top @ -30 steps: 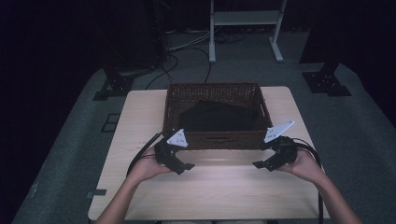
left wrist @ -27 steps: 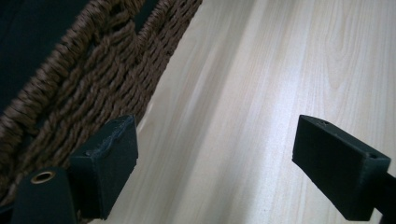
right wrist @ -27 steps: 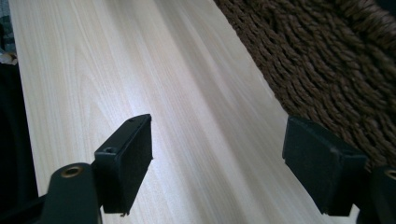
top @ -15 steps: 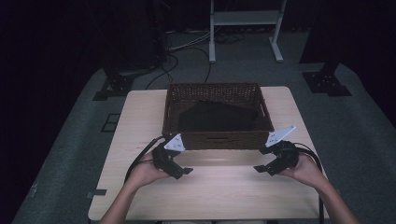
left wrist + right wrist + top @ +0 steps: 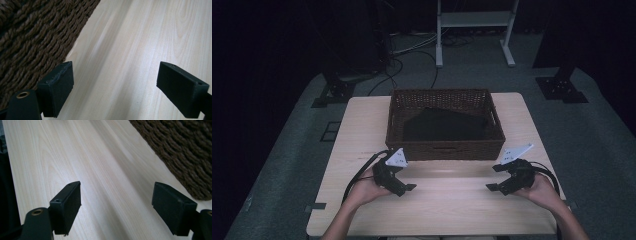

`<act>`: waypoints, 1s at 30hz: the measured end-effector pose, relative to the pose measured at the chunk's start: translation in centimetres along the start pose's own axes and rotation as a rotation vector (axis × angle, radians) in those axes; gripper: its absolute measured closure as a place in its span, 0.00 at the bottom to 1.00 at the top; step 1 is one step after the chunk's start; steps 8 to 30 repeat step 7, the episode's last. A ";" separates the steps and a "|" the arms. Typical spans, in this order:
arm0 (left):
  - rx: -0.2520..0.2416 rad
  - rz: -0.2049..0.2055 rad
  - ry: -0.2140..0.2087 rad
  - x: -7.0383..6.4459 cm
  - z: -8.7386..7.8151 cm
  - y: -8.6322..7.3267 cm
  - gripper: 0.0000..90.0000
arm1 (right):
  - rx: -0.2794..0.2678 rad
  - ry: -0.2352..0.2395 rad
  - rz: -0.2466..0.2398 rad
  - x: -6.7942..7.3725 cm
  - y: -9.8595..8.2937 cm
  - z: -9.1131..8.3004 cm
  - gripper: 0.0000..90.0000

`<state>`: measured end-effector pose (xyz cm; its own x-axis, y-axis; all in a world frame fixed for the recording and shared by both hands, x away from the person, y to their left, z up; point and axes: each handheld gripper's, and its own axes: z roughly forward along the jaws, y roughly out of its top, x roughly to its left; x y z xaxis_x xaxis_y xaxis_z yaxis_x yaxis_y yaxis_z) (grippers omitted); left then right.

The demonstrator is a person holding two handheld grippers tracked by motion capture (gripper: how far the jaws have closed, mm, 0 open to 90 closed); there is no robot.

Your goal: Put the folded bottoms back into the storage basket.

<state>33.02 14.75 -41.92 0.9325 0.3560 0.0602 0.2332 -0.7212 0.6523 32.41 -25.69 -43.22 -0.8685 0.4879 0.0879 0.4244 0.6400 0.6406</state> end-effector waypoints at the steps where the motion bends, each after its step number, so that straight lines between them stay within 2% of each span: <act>1: -0.003 0.002 0.001 -0.1 0.0 -0.1 0.14 | 0.001 -0.003 0.003 0.0 -0.2 0.0 0.25; 7: -0.006 -0.001 -0.009 -0.5 0.2 -0.4 0.14 | -0.007 -0.008 0.014 0.3 -0.9 -0.3 0.24; 30: -0.006 -0.001 -0.009 -0.5 0.2 -0.4 0.14 | -0.007 -0.008 0.014 0.3 -0.9 -0.3 0.24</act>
